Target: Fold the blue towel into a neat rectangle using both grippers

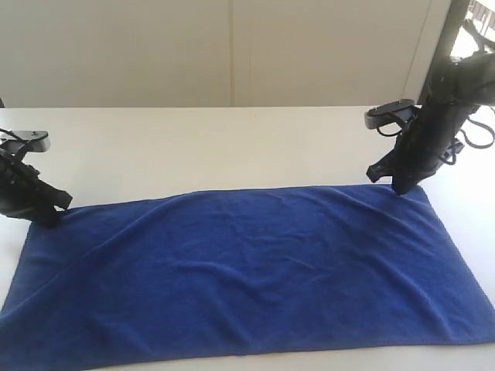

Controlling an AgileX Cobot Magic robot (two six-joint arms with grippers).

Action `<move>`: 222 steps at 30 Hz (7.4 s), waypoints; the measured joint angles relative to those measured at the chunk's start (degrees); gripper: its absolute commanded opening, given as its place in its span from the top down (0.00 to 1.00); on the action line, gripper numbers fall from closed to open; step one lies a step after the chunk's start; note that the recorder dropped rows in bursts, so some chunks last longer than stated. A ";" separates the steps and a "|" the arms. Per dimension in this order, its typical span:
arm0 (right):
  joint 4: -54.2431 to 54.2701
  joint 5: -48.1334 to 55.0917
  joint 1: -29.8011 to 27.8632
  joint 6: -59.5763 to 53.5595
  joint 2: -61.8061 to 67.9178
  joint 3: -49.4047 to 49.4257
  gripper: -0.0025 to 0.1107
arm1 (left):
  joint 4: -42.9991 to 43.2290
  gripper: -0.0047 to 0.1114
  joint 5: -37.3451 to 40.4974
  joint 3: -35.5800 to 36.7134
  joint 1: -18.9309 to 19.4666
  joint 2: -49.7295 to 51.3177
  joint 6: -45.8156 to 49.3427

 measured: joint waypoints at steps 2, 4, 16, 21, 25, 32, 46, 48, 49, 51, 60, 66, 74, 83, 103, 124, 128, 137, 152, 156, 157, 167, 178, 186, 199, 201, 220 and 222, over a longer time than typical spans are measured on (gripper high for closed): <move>-1.14 0.10 0.00 0.00 0.97 -0.22 0.98 | 0.25 0.96 -0.54 -0.12 0.00 0.24 0.00; -2.57 -0.01 0.00 0.28 1.76 -0.37 0.98 | 0.50 0.96 -1.09 -0.24 0.00 0.29 0.00; -7.66 -2.51 -0.03 3.96 2.59 -1.27 0.98 | 5.14 0.96 -7.39 -0.48 0.00 0.42 0.00; -8.14 -3.61 -0.03 4.08 2.63 -1.27 0.98 | 5.04 0.96 -8.37 -0.55 0.00 0.98 0.00; -8.28 -4.21 -0.03 4.08 2.35 -1.27 0.98 | 4.93 0.96 -7.23 -2.10 0.00 1.43 -1.36; -8.28 -5.85 -0.03 4.28 -0.73 -1.27 0.98 | 4.03 0.96 -3.60 -7.86 0.00 -4.27 -2.55; -9.17 -8.21 -0.98 5.45 3.36 -1.27 0.98 | 3.65 0.96 3.78 -8.45 0.00 -23.08 -2.66; -10.28 -8.43 -1.81 6.32 3.36 -1.30 0.98 | 3.65 0.96 4.60 -8.45 0.00 -24.59 -2.76; -10.70 -8.43 -2.34 6.60 3.36 -1.30 0.98 | 3.65 0.96 5.05 -8.45 0.00 -25.17 -2.76; -11.37 -8.51 -3.36 6.86 3.40 -1.30 0.98 | 3.65 0.96 5.76 -8.45 0.00 -25.96 -2.76; -13.24 -8.51 -7.01 7.05 3.49 -1.30 0.98 | 3.65 0.96 9.35 -8.45 0.00 -26.24 -2.76; -14.56 -9.19 -8.38 7.05 3.34 -1.30 0.98 | 3.65 0.96 9.58 -8.45 0.00 -26.24 -2.57; -13.52 -3.93 -7.07 7.31 -6.75 -1.30 0.98 | 3.65 0.96 9.70 -8.45 0.00 -26.24 -1.39; -5.87 3.00 -6.49 7.34 -19.29 18.86 0.98 | -2.67 0.96 9.49 -2.77 0.00 -26.28 3.22; -6.29 -15.85 -6.49 10.75 -25.02 45.44 0.98 | -15.45 0.96 8.36 -0.24 0.00 -26.66 13.25; -12.01 -12.25 -6.37 15.87 -24.51 45.89 0.98 | -15.45 0.96 7.79 -0.24 0.00 -26.66 13.43; -12.01 -12.25 -6.37 15.87 -24.51 45.89 0.98 | -15.45 0.96 7.79 -0.24 0.00 -26.66 13.43; -12.38 -10.96 -6.48 19.79 -31.50 39.75 0.97 | -15.51 0.96 7.79 -0.24 0.00 -26.66 13.43; -7.49 -5.90 -12.41 14.79 -18.72 26.03 0.58 | -15.51 0.96 8.34 -0.24 0.00 -26.66 13.43; -6.78 -7.28 -12.41 13.96 -16.71 25.93 0.58 | -15.51 0.96 8.60 -0.24 0.00 -26.66 13.43; -6.78 -7.52 -12.41 13.86 -16.42 25.93 0.58 | -15.51 0.96 8.60 -0.24 0.00 -26.66 13.43; -6.65 -8.55 -12.41 11.90 -14.51 25.93 0.58 | -15.51 0.96 8.72 -0.24 0.00 -26.35 13.52; -6.49 -9.92 -12.41 10.91 -12.59 25.69 0.58 | -15.51 0.96 8.30 -0.10 0.00 -24.72 13.52; -4.39 -10.26 -12.41 10.55 -12.34 25.46 0.77 | -15.51 0.96 8.30 -0.10 0.00 -24.72 13.52; -2.88 -10.83 -12.41 10.55 -12.25 25.46 0.98 | -15.51 0.96 8.30 -0.10 0.00 -24.72 13.52; -2.88 -10.83 -12.41 10.55 -12.25 25.46 0.98 | -15.51 0.96 8.30 -0.10 0.00 -24.72 13.52; -2.88 -8.46 -4.99 10.05 -16.84 22.02 0.98 | -15.51 0.96 8.30 -0.10 0.00 -24.72 13.52; -3.22 -8.17 -3.07 10.05 -17.19 21.02 0.98 | -15.51 0.96 8.55 -0.10 0.00 -24.72 13.52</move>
